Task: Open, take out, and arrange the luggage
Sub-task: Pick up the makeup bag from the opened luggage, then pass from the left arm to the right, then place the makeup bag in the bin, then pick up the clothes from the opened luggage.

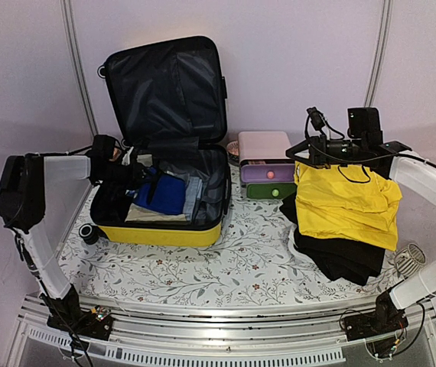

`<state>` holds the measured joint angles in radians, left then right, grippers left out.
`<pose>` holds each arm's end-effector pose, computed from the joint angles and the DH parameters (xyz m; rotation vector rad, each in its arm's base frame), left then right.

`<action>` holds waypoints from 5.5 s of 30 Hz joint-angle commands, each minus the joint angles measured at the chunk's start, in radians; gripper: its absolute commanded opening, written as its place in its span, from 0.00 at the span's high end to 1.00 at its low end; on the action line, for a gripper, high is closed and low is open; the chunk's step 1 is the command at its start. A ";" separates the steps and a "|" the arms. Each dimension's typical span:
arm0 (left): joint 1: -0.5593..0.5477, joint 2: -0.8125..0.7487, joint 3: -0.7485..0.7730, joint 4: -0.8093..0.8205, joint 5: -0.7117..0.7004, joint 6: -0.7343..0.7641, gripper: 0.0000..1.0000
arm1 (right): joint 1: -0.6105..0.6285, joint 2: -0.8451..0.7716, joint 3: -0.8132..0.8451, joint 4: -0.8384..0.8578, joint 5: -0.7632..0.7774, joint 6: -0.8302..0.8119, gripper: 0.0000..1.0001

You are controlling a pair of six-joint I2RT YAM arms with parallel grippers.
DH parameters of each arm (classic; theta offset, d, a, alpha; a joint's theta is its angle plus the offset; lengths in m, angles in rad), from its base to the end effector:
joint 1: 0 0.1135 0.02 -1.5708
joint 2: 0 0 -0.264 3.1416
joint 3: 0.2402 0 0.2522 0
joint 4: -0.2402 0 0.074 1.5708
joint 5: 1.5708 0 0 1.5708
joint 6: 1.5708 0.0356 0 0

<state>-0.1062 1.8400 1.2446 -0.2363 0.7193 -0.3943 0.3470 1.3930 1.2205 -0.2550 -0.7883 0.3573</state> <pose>0.3898 -0.0651 0.2058 0.0014 2.4061 -1.0958 0.2877 0.1309 0.3493 -0.5259 2.0069 1.2271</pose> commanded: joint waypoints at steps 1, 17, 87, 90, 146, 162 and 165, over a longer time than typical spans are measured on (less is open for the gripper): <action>-0.017 -0.032 0.005 0.040 0.054 0.004 0.73 | 0.006 0.009 0.027 0.002 -0.005 -0.005 0.76; -0.064 0.076 0.102 -0.125 -0.046 0.056 0.99 | 0.006 -0.005 0.025 -0.012 -0.008 -0.015 0.75; -0.705 0.215 0.327 1.320 0.231 -0.655 0.99 | 0.297 -0.400 -0.059 -0.198 0.503 0.089 0.99; -0.747 0.411 0.516 1.406 0.214 -0.758 0.98 | 0.244 -0.492 -0.086 -0.335 0.563 0.128 0.99; 0.014 -0.184 -0.139 -0.066 -0.375 -0.002 0.34 | -0.169 -0.269 0.037 -0.238 0.150 0.025 0.44; 0.020 -0.024 -0.091 -0.028 -0.225 -0.007 0.65 | -0.169 -0.284 0.001 -0.226 0.149 0.026 0.45; 0.021 -0.063 -0.094 -0.013 -0.239 -0.009 0.89 | -0.169 -0.282 -0.004 -0.221 0.143 0.026 0.45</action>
<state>-0.0929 1.8194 1.1328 -0.2855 0.4580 -0.4099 0.1757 1.1255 1.2343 -0.5064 -0.6254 0.3809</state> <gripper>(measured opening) 0.220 0.554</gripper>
